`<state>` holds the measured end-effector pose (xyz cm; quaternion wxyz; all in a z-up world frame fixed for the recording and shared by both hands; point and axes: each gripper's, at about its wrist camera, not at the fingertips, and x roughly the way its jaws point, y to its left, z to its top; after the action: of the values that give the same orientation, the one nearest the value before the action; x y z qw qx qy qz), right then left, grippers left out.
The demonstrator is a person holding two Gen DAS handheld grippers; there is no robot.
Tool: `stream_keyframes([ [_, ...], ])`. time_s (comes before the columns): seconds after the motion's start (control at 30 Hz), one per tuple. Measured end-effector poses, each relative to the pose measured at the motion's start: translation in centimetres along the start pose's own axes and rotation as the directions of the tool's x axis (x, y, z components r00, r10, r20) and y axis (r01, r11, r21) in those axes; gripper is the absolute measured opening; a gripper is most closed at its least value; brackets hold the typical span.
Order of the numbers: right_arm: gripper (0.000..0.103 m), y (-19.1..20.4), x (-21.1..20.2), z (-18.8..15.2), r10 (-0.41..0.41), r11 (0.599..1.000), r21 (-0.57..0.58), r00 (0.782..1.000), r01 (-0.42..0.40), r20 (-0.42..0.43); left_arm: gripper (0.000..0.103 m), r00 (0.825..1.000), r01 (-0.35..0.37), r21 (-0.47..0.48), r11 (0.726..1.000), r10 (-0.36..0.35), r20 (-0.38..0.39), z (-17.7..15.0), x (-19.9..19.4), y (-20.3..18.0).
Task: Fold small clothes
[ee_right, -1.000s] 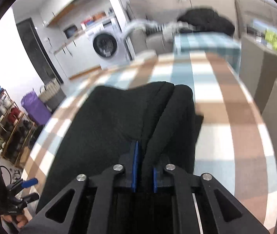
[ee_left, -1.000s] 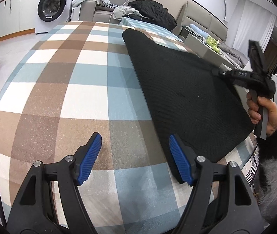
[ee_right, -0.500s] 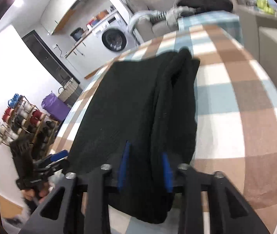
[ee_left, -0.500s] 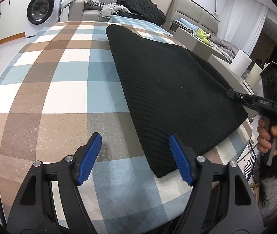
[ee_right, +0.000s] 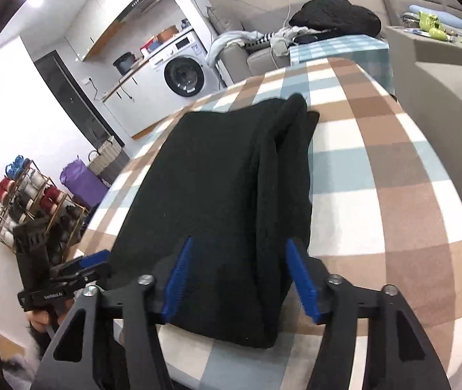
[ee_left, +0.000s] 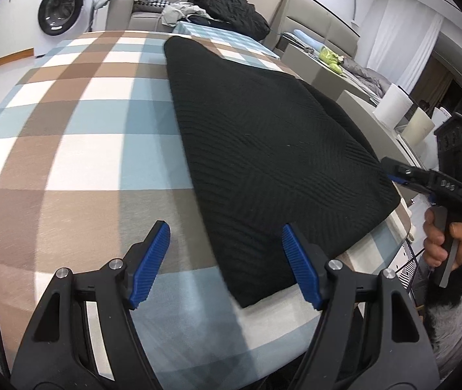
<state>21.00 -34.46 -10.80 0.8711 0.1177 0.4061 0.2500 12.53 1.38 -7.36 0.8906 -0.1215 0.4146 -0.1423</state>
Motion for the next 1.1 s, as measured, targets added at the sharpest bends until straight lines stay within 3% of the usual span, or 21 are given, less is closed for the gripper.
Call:
stream_keyframes([
  [0.07, 0.061, -0.2, 0.9, -0.2, -0.018, 1.000, 0.014, 1.000, 0.018, -0.024, 0.045, 1.000, -0.004, 0.010, 1.000, 0.004, 0.007, 0.2, 0.5, -0.4],
  [0.13, 0.061, -0.4, 1.7, -0.3, -0.026, 0.999, 0.024, 0.999, 0.027, -0.040, 0.030, 1.000, -0.009, 0.012, 1.000, 0.009, -0.003, 0.2, 1.0, -0.6],
  [0.17, 0.060, -0.5, 1.9, -0.3, -0.022, 0.999, 0.031, 0.999, 0.024, -0.041, 0.025, 1.000, -0.016, 0.013, 1.000, 0.016, 0.004, 0.3, 1.0, -0.6],
  [0.23, 0.043, -0.6, 2.3, -0.3, -0.009, 0.999, 0.038, 0.999, 0.010, -0.043, 0.020, 1.000, -0.024, 0.015, 1.000, 0.024, 0.009, 0.4, 1.0, -0.6],
  [0.27, 0.040, -0.5, 2.4, -0.3, 0.000, 0.999, 0.038, 0.999, 0.002, -0.044, 0.018, 1.000, -0.024, 0.013, 1.000, 0.024, 0.010, 0.5, 1.0, -0.5],
  [0.43, 0.032, 0.2, 3.0, -0.3, 0.008, 1.000, 0.013, 0.999, -0.008, -0.044, 0.017, 0.999, -0.045, 0.021, 0.999, 0.044, 0.019, 0.6, 0.7, -0.2],
  [0.73, 0.031, 1.5, 4.7, 0.3, 0.020, 1.000, -0.009, 0.998, -0.020, -0.057, 0.017, 0.993, -0.118, 0.056, 0.991, 0.116, 0.037, 1.3, 0.2, 0.7],
  [1.1, 0.031, 3.6, 7.4, 2.3, -0.015, 0.999, -0.049, 0.998, 0.011, -0.067, 0.016, 0.982, -0.185, 0.043, 0.982, 0.183, 0.052, 4.6, 0.7, 2.7],
])
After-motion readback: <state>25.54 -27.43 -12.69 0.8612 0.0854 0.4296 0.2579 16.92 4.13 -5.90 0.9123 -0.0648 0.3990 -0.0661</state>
